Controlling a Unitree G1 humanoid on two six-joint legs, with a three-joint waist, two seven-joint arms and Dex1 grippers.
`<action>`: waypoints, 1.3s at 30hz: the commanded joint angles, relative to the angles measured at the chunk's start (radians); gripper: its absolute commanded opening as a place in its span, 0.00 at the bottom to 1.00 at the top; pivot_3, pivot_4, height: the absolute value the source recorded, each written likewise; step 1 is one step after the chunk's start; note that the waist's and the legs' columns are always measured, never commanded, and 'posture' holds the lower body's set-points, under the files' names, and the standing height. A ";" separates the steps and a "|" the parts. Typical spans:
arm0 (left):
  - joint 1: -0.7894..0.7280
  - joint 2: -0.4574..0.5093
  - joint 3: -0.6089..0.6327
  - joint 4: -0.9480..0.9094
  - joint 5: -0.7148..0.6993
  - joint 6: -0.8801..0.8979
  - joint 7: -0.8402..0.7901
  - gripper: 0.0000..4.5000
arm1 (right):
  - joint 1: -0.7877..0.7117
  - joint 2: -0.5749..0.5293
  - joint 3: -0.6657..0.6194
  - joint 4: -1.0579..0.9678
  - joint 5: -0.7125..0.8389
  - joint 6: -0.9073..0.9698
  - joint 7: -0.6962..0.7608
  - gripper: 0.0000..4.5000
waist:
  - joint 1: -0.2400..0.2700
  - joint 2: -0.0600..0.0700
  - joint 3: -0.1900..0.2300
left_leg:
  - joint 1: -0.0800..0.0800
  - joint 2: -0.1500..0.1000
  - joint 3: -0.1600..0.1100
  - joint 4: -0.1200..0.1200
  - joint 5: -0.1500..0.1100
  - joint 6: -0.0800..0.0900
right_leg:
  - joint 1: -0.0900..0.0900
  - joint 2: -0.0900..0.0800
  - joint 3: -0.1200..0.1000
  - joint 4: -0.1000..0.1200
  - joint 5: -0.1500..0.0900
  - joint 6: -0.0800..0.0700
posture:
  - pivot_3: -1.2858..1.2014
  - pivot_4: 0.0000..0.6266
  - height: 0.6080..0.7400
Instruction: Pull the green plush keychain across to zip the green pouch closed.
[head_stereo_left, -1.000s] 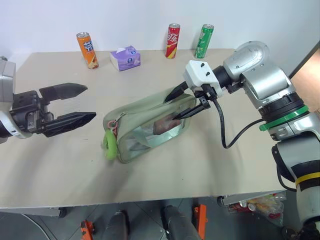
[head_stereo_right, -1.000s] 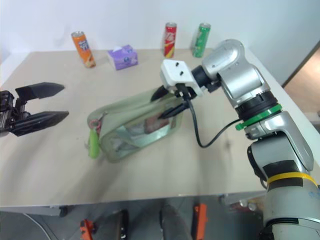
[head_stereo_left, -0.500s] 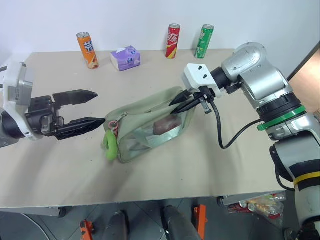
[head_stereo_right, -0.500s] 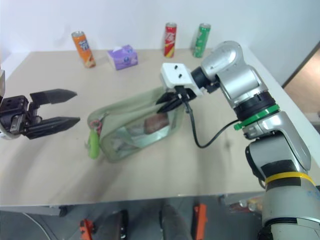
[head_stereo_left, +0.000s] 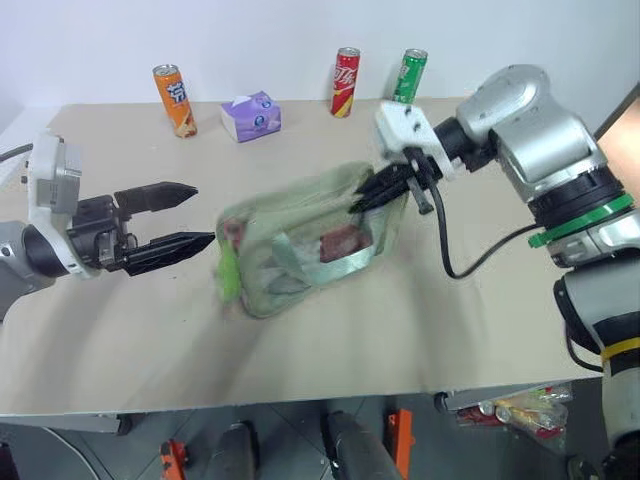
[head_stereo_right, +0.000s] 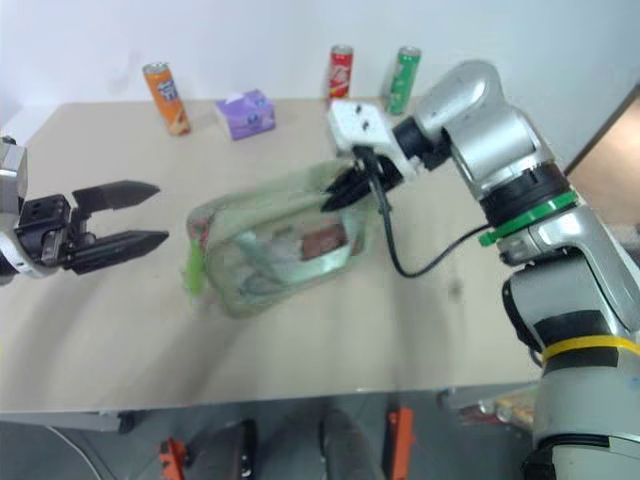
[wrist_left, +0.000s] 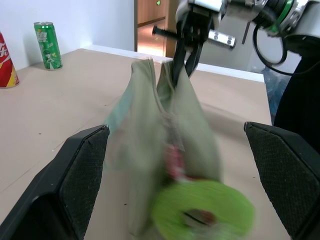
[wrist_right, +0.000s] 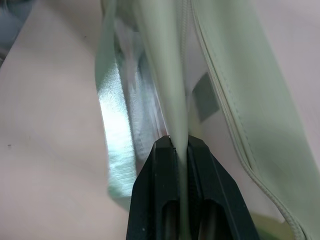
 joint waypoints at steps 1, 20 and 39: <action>0.009 -0.027 0.012 -0.021 -0.015 -0.014 0.021 1.00 | 0.021 -0.045 -0.081 -0.175 0.003 0.181 -0.028 0.01 | 0.003 0.000 0.000 | 0.000 0.000 -0.001 0.000 0.000 0.000 | 0.000 0.000 0.000 0.000 0.000 -0.001 | 0.52 0.24 1.00; -0.109 -0.049 -0.075 0.054 0.005 -0.006 -0.004 1.00 | 0.080 -0.041 -0.212 -0.469 0.014 0.610 -0.224 0.01 | 0.022 0.000 0.000 | -0.002 0.000 0.000 0.005 0.000 0.000 | 0.000 0.000 -0.001 0.001 0.000 -0.003 | 0.52 0.24 1.00; -0.097 -0.043 -0.047 0.018 -0.024 0.006 0.042 1.00 | 0.171 -0.022 -0.205 -0.574 0.047 0.596 -0.238 0.01 | 0.025 0.000 0.000 | -0.006 0.000 -0.001 0.005 0.000 0.000 | -0.004 0.000 -0.001 0.001 0.000 0.001 | 0.52 0.24 1.00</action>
